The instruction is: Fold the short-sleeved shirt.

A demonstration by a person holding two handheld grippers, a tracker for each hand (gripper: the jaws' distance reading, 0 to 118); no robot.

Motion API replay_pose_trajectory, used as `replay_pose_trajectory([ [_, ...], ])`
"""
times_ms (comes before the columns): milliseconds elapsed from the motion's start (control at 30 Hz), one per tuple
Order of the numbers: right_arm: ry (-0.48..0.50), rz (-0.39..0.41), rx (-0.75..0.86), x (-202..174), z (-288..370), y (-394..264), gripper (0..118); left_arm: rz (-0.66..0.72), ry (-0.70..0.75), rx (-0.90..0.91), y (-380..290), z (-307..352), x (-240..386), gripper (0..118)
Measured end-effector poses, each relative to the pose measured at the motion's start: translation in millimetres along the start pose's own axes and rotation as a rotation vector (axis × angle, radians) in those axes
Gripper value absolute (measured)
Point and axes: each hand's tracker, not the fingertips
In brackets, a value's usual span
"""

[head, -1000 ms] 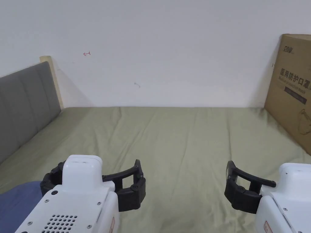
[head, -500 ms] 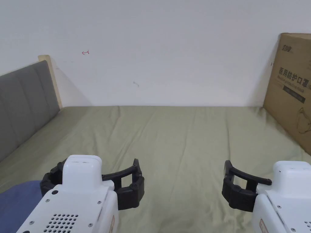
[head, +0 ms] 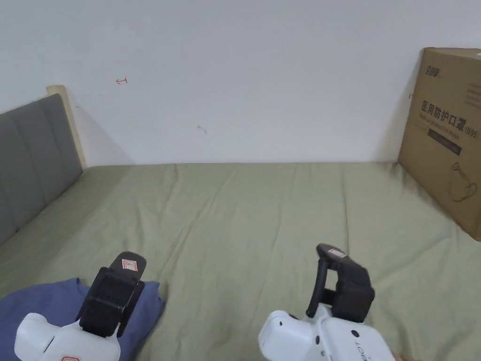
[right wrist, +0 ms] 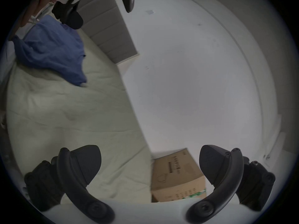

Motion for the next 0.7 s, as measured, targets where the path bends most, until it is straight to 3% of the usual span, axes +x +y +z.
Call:
replay_pose_trajectory([
  [67, 0.015, -0.067, -0.025, -1, -5, 1, 118, -0.023, 0.045, 0.026, 0, -2, 4, 117],
  [133, 0.006, -0.228, -0.008, 13, -5, -1, 118, -0.086, 0.012, 0.048, 8, -3, 16, 117],
  [233, -0.034, -0.683, -0.002, 58, -4, -7, 118, -0.386, 0.022, 0.058, 16, -8, 58, 117],
  [333, -0.063, -1.157, 0.033, 98, 1, -33, 118, -0.787, 0.017, 0.049, 5, -8, 98, 117],
  [367, -0.075, -1.291, 0.047, 103, 2, -43, 118, -0.926, -0.008, 0.049, -3, -6, 106, 117],
  [400, -0.105, -1.357, 0.038, 104, 4, -51, 118, -1.033, -0.015, 0.054, -12, -5, 110, 117],
  [433, -0.144, -1.402, 0.035, 101, 5, -60, 118, -1.158, 0.006, 0.062, -23, -3, 113, 117],
  [467, -0.195, -1.389, -0.015, 96, 4, -66, 118, -1.239, 0.032, 0.081, -32, -1, 112, 117],
  [533, -0.192, -1.324, -0.085, 88, 2, -73, 118, -1.280, 0.020, 0.055, -41, 1, 109, 117],
  [700, -0.165, -1.265, -0.111, 87, 1, -73, 118, -1.110, 0.011, -0.028, -31, -2, 106, 117],
])
